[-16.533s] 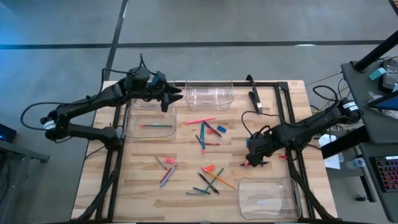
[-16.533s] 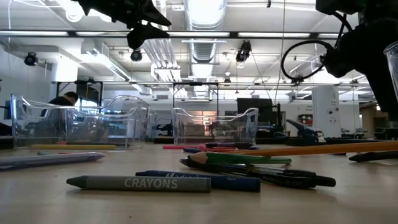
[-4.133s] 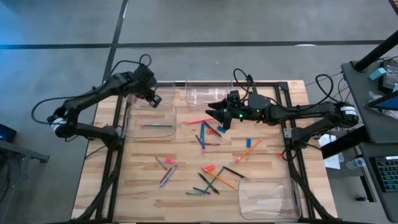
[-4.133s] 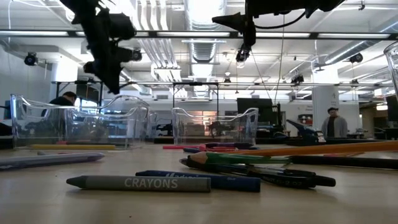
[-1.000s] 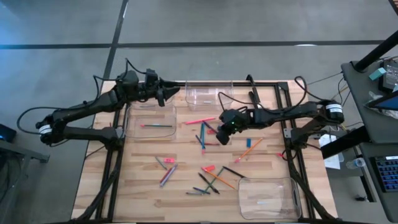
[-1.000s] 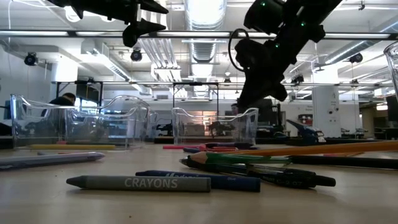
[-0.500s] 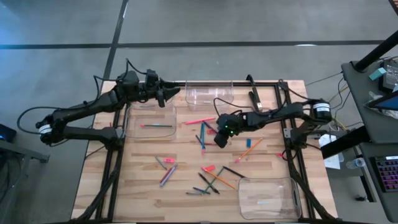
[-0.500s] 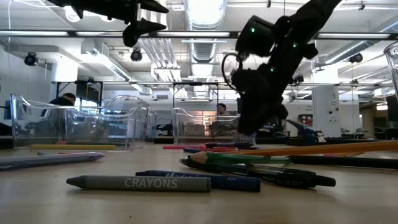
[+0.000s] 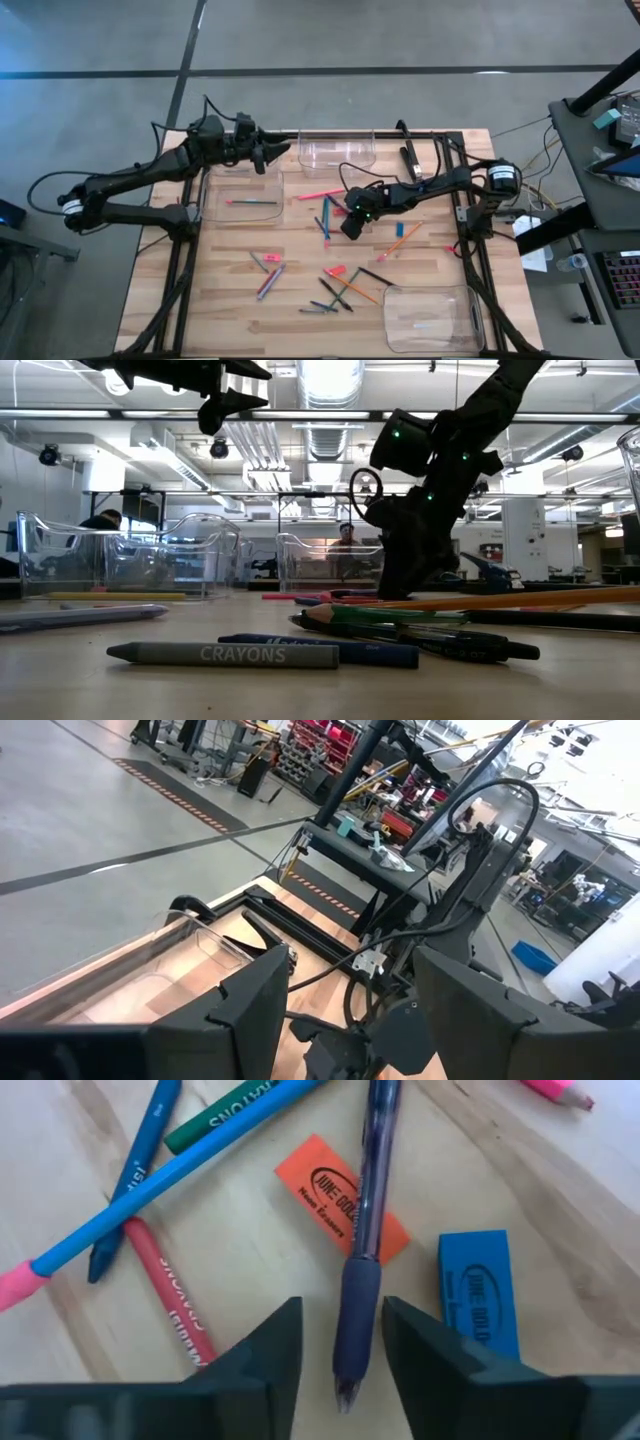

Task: Sort crayons/erasers/pens/pencils in bins
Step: Put the violet pen into the top right transparent bin

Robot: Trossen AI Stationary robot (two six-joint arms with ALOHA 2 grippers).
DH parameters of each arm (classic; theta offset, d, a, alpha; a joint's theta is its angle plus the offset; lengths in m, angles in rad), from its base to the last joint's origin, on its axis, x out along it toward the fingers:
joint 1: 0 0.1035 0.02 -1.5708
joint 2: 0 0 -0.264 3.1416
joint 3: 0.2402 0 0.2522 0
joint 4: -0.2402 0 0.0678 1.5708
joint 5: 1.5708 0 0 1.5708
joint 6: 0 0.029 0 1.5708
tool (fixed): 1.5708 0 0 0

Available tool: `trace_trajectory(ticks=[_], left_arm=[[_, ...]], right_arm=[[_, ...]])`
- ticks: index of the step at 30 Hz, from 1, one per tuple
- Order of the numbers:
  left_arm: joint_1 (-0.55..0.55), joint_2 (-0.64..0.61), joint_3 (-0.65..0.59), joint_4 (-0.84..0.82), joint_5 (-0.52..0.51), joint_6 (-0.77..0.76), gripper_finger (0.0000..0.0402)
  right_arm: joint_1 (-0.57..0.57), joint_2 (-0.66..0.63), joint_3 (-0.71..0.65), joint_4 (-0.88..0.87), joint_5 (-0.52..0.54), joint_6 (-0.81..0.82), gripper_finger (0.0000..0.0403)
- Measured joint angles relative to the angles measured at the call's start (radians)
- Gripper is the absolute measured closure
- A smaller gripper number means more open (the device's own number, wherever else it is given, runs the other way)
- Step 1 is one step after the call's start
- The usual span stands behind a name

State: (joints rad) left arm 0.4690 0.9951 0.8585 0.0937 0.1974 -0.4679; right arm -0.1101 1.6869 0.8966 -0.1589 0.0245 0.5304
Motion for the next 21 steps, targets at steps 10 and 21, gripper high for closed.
trace_trajectory(ticks=[10,21], left_arm=[[-0.001,0.000,-0.002,0.000,0.000,0.000,0.0201],[-0.001,0.000,-0.002,-0.007,0.000,0.001,0.0201]], right_arm=[[0.000,-0.044,-0.003,-0.054,-0.009,0.017,0.0378],[-0.011,-0.257,0.005,-0.085,0.058,0.027,0.0377]])
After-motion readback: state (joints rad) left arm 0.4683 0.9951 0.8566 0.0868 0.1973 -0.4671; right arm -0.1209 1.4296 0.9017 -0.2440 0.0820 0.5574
